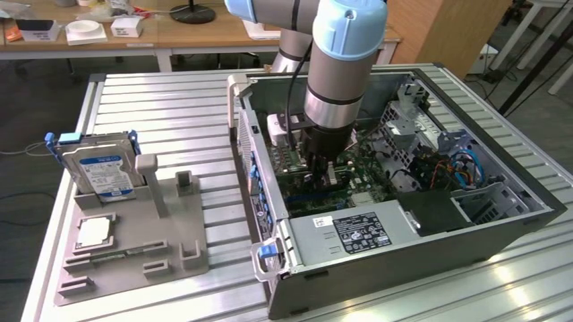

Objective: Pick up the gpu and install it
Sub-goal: 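Insert the gpu into the slot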

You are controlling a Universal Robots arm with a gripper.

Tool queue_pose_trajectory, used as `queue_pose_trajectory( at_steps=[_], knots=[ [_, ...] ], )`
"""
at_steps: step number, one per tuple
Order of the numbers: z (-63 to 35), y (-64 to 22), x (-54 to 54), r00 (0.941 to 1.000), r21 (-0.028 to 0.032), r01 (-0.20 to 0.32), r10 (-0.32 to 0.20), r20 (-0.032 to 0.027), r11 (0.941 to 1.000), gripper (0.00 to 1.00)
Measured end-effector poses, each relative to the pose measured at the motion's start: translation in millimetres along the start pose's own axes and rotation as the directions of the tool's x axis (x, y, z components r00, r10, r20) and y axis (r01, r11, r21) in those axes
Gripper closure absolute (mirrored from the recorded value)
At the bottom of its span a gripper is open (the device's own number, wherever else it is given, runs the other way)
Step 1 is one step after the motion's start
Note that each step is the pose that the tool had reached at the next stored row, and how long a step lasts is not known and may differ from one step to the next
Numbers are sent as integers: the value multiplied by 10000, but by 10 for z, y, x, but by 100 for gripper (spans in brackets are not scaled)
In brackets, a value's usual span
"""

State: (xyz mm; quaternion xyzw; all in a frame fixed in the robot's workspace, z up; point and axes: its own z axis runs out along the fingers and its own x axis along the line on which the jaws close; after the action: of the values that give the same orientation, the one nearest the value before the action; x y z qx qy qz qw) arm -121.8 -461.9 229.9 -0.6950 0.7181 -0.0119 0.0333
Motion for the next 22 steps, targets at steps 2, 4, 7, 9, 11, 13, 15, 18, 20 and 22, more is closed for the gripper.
queue_pose_trajectory(
  at_steps=[2,4,7,9,11,13,15,18,20,22],
  knots=[
    [0,0,0,10000,0,1,-1,0,10000,72],
    [-1,0,0,10000,-1,0,0,9,10000,72],
    [4,-1,1,10000,2,-2,2,76,10000,72],
    [2,0,2,9999,-1,-7,7,116,10000,72],
    [1,0,1,9999,-2,-7,7,116,10000,72],
    [0,0,2,9999,-3,-7,7,115,10000,72],
    [0,0,2,9999,-3,-7,7,114,10000,72],
    [0,0,2,9999,-3,-7,7,114,10000,72],
    [0,0,2,9999,-3,-7,7,114,10000,72],
    [0,0,2,9999,-3,-6,6,114,10000,72]
  ],
)
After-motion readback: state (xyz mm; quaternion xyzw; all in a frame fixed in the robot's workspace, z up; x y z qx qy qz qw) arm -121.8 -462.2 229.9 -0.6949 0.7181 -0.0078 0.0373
